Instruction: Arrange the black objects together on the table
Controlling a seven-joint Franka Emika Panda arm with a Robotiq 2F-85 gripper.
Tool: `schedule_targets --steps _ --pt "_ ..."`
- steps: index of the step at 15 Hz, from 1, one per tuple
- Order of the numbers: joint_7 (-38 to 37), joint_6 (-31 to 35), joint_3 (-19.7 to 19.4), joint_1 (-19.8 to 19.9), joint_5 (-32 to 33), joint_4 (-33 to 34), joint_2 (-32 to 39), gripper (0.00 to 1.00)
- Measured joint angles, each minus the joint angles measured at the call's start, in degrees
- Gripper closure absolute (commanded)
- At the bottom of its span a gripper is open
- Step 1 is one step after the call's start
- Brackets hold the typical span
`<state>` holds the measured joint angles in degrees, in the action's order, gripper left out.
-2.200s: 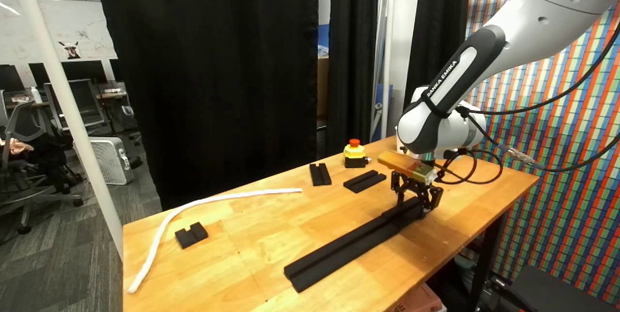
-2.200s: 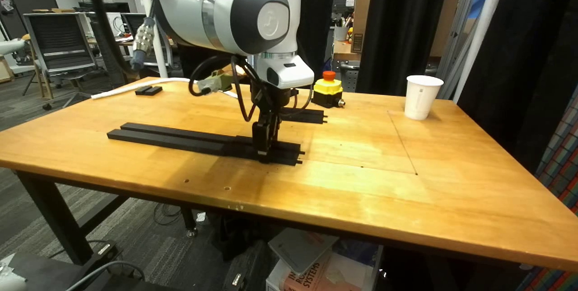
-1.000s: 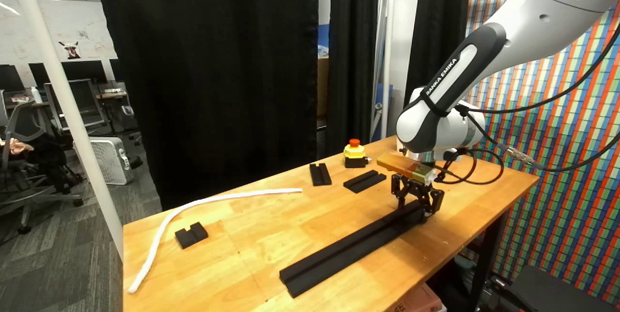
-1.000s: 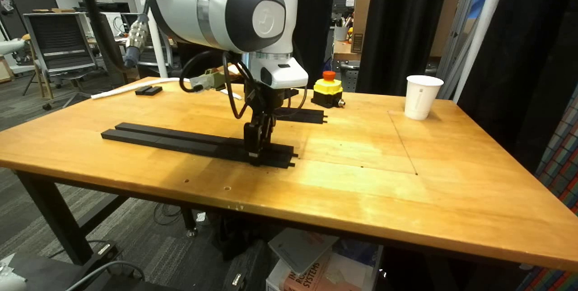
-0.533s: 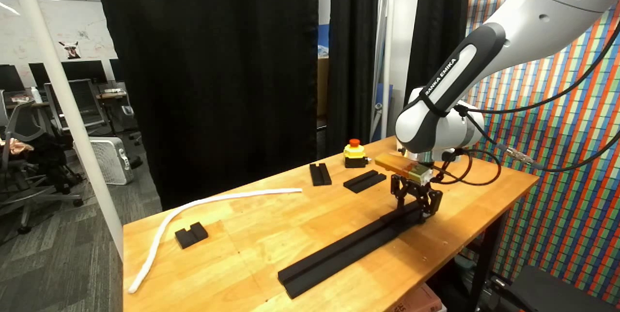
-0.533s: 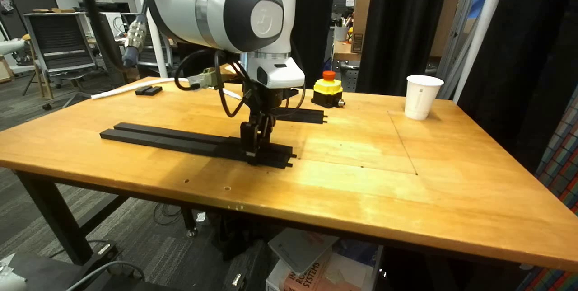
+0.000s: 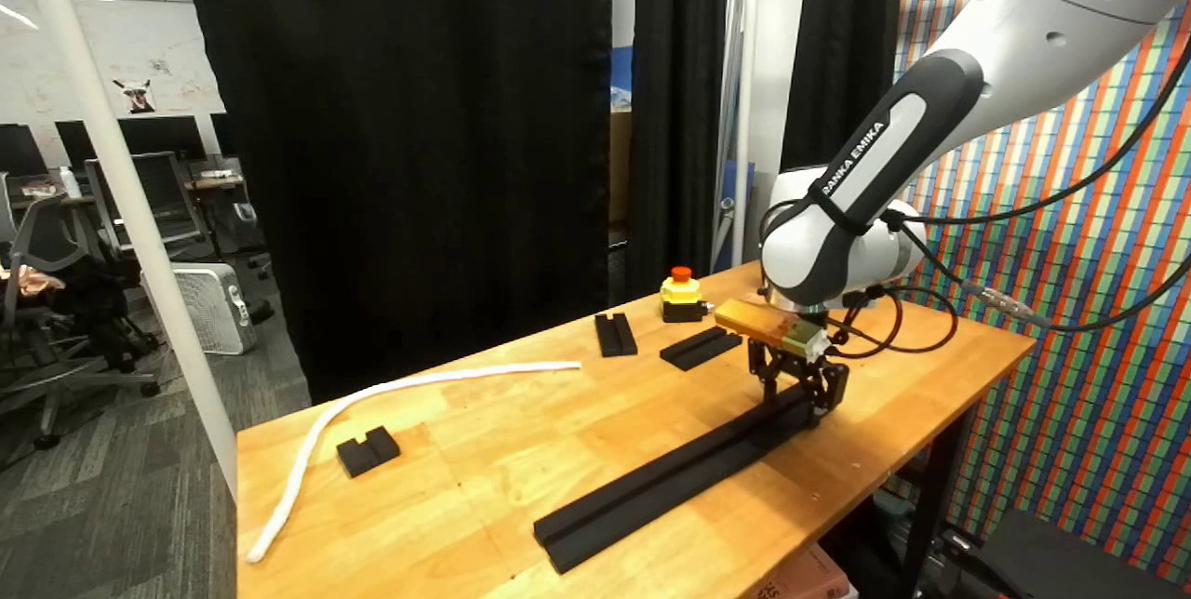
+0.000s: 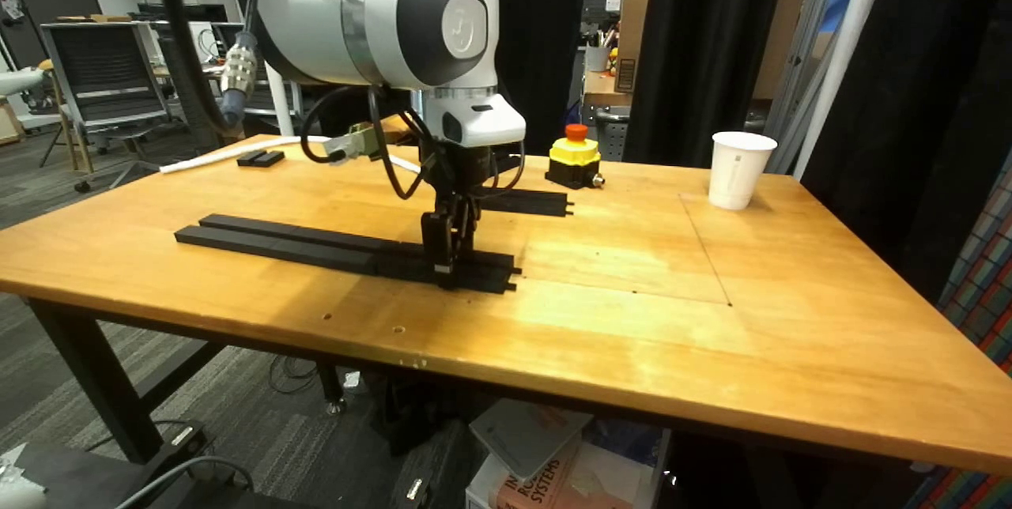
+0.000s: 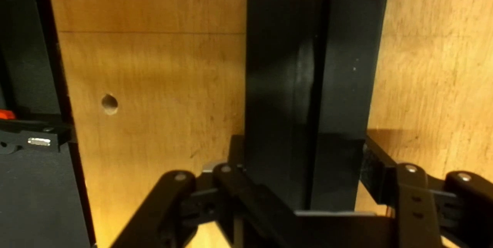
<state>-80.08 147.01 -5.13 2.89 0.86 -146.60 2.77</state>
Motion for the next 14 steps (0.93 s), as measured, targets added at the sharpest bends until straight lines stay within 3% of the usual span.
schedule_targets --steps 14 --pt "0.3 0.1 0.8 -0.1 -0.2 0.0 0.0 0.53"
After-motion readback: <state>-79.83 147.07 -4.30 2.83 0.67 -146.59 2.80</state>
